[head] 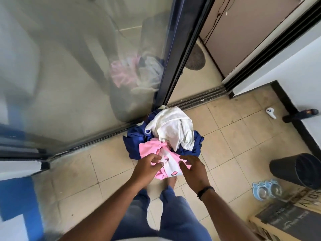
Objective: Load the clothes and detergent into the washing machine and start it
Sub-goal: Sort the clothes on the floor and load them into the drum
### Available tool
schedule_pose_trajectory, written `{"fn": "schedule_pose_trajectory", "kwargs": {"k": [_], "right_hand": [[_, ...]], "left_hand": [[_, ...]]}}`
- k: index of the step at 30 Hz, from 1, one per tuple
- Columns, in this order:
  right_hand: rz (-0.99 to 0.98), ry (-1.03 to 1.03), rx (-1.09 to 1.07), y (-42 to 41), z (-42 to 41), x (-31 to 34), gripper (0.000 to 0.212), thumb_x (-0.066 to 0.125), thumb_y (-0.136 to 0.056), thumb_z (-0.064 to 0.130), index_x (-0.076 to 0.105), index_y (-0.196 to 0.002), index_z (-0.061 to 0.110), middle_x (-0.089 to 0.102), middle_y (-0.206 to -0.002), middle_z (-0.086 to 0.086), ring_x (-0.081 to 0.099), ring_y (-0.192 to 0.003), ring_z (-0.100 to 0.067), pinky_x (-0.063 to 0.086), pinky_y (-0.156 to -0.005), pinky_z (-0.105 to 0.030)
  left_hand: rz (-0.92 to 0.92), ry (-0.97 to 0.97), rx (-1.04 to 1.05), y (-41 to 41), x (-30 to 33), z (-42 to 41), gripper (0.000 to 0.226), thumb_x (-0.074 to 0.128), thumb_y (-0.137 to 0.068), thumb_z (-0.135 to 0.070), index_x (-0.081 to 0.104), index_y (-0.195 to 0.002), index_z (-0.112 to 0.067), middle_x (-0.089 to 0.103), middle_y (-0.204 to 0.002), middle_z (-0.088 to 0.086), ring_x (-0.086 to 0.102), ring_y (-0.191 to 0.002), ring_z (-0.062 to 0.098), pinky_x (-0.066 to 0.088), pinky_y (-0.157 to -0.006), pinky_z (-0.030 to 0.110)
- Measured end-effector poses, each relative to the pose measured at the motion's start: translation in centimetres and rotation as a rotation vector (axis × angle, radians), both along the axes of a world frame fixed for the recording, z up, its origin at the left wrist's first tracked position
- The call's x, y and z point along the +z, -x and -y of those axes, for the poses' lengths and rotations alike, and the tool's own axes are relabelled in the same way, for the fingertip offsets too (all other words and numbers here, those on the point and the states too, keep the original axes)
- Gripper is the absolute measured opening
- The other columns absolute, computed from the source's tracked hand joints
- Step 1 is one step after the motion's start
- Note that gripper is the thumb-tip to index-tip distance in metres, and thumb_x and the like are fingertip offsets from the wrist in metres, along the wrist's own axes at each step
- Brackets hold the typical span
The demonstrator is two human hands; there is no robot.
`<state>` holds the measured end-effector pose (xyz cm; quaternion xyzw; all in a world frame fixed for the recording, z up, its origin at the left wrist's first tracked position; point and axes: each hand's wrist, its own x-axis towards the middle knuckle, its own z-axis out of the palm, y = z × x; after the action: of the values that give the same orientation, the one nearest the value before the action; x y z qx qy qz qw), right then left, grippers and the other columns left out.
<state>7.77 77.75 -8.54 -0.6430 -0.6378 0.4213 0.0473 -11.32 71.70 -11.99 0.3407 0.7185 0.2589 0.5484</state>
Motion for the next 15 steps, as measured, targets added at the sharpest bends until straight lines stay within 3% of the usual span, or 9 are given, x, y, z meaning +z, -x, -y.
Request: {"fn": "schedule_pose_trajectory", "kwargs": {"k": [3,6,8,11,15], "right_hand": [[-0.051,0.025,-0.031,1.1,-1.9,-4.5,0.018,0.065,-0.092,0.018,0.068,-0.108,0.025,0.061,-0.115,0.003,0.06,-0.096,-0.012,0.046,-0.077,-0.018],[-0.035,0.101,-0.033,1.7,-3.4,-11.3,0.023,0.065,-0.091,0.019,0.068,-0.114,0.02,0.06,-0.12,-0.001,0.062,-0.105,-0.017,0.051,-0.091,-0.031],[0.002,0.161,-0.042,1.6,-3.8,-15.7,0.028,0.065,-0.091,0.022,0.066,-0.119,0.019,0.058,-0.126,-0.004,0.06,-0.113,-0.021,0.049,-0.099,-0.038],[0.061,0.258,-0.079,1.0,-4.5,-21.7,0.036,0.064,-0.091,0.025,0.062,-0.126,0.018,0.056,-0.133,-0.006,0.058,-0.116,-0.023,0.047,-0.099,-0.034],[0.086,0.305,-0.009,0.2,-5.5,-27.3,0.044,0.064,-0.089,0.026,0.059,-0.131,0.017,0.055,-0.138,-0.007,0.058,-0.119,-0.024,0.047,-0.102,-0.034]], "left_hand": [[-0.003,0.037,0.012,-0.8,-3.3,-1.5,0.02,0.069,-0.09,-0.031,0.069,-0.109,-0.027,0.068,-0.104,-0.016,0.065,-0.091,0.001,0.05,-0.078,0.021],[0.005,0.106,0.006,-1.8,-8.4,-3.3,0.019,0.068,-0.09,-0.031,0.068,-0.109,-0.026,0.068,-0.106,-0.014,0.065,-0.094,0.004,0.05,-0.081,0.021],[-0.001,0.15,-0.015,-2.5,-11.9,-4.4,0.017,0.068,-0.091,-0.031,0.067,-0.106,-0.025,0.069,-0.107,-0.009,0.065,-0.095,0.009,0.049,-0.077,0.02],[-0.019,0.213,-0.041,-3.5,-17.3,-6.3,0.02,0.068,-0.092,-0.032,0.067,-0.109,-0.022,0.069,-0.108,-0.007,0.063,-0.093,0.01,0.044,-0.068,0.014],[-0.062,0.235,0.008,-4.4,-22.9,-9.1,0.021,0.063,-0.091,-0.024,0.065,-0.112,-0.018,0.07,-0.105,-0.003,0.067,-0.089,0.016,0.053,-0.072,0.027]]}}
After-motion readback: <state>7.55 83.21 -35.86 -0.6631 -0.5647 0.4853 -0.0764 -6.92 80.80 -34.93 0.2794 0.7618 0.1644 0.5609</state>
